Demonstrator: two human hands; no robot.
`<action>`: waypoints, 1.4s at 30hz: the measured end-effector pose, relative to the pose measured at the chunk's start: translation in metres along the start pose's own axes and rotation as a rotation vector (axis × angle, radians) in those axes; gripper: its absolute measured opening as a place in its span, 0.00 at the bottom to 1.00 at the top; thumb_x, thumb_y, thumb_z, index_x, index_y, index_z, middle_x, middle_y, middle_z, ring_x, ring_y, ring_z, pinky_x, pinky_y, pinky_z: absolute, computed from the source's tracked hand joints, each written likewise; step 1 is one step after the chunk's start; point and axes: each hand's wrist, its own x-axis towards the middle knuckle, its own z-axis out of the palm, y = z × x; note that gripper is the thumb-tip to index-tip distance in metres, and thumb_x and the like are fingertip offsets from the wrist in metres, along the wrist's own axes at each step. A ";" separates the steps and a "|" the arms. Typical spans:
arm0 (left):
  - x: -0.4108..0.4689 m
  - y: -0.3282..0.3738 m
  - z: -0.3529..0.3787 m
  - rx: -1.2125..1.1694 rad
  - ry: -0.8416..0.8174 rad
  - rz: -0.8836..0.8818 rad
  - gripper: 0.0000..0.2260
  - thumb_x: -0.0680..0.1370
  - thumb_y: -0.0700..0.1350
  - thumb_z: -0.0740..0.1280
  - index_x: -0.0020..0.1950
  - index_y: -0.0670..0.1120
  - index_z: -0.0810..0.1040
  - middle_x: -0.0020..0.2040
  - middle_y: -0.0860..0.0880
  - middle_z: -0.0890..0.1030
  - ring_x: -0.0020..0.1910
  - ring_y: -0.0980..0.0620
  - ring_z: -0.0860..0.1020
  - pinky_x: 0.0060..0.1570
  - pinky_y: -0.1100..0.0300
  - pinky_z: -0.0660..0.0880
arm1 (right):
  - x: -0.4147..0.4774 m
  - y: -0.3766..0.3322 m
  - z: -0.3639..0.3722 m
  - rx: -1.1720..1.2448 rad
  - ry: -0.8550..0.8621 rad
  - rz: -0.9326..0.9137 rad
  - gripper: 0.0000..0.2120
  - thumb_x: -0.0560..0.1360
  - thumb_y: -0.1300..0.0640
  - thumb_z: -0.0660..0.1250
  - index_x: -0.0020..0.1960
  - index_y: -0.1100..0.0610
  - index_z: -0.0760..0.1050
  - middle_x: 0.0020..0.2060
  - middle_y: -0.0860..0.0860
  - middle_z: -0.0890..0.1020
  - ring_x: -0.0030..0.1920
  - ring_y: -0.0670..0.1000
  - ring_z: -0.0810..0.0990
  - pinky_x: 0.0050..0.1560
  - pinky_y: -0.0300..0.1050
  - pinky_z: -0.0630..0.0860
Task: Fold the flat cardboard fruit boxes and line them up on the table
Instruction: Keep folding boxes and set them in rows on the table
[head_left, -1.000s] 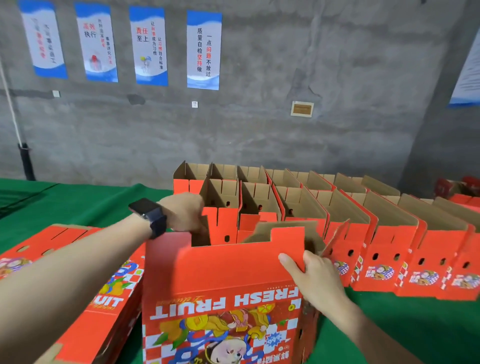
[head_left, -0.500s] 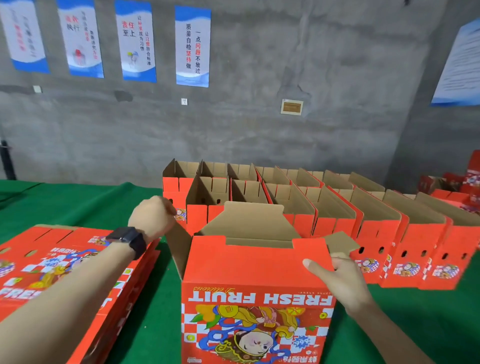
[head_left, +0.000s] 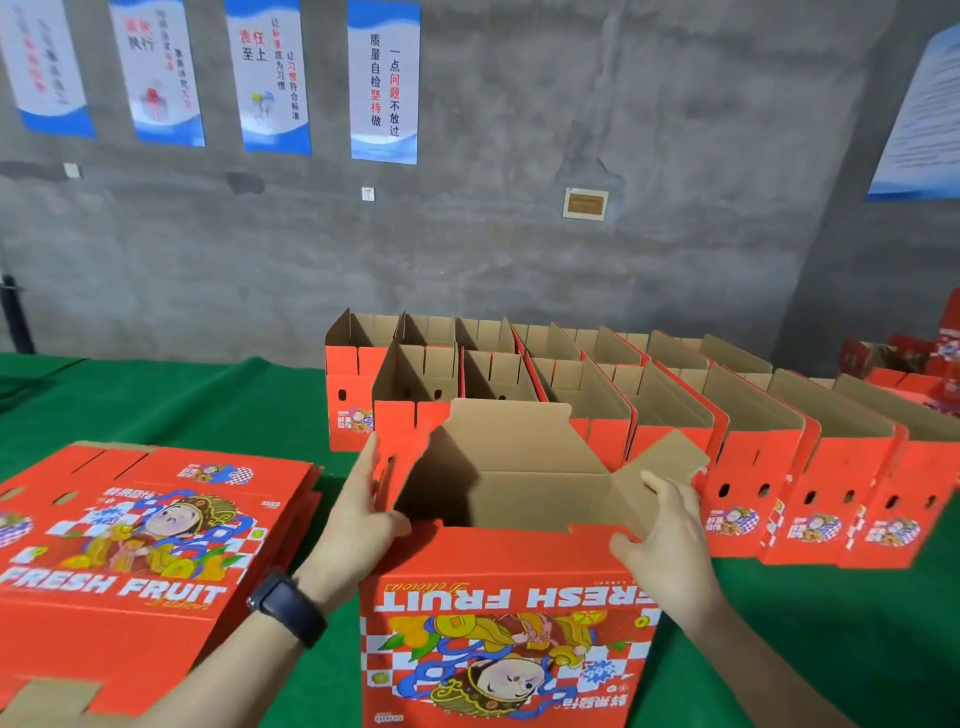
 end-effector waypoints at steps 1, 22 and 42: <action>0.000 -0.002 -0.001 0.062 -0.050 0.029 0.44 0.68 0.24 0.64 0.75 0.59 0.58 0.65 0.57 0.72 0.61 0.55 0.75 0.52 0.54 0.79 | 0.000 0.000 0.000 -0.006 -0.009 -0.008 0.35 0.70 0.66 0.72 0.73 0.59 0.63 0.69 0.53 0.63 0.69 0.53 0.66 0.67 0.43 0.64; 0.040 0.018 0.005 0.916 -0.292 0.207 0.27 0.74 0.42 0.68 0.70 0.60 0.69 0.75 0.49 0.53 0.73 0.44 0.56 0.72 0.48 0.58 | -0.006 0.000 0.001 0.068 0.154 -0.479 0.20 0.65 0.76 0.72 0.50 0.58 0.70 0.55 0.49 0.71 0.57 0.46 0.72 0.57 0.21 0.63; 0.042 0.010 -0.003 0.485 -0.282 0.289 0.15 0.69 0.30 0.72 0.50 0.47 0.79 0.54 0.50 0.71 0.53 0.58 0.73 0.52 0.79 0.66 | 0.054 -0.015 0.003 0.206 -0.457 0.037 0.24 0.81 0.42 0.52 0.75 0.47 0.60 0.75 0.47 0.61 0.75 0.50 0.58 0.71 0.48 0.57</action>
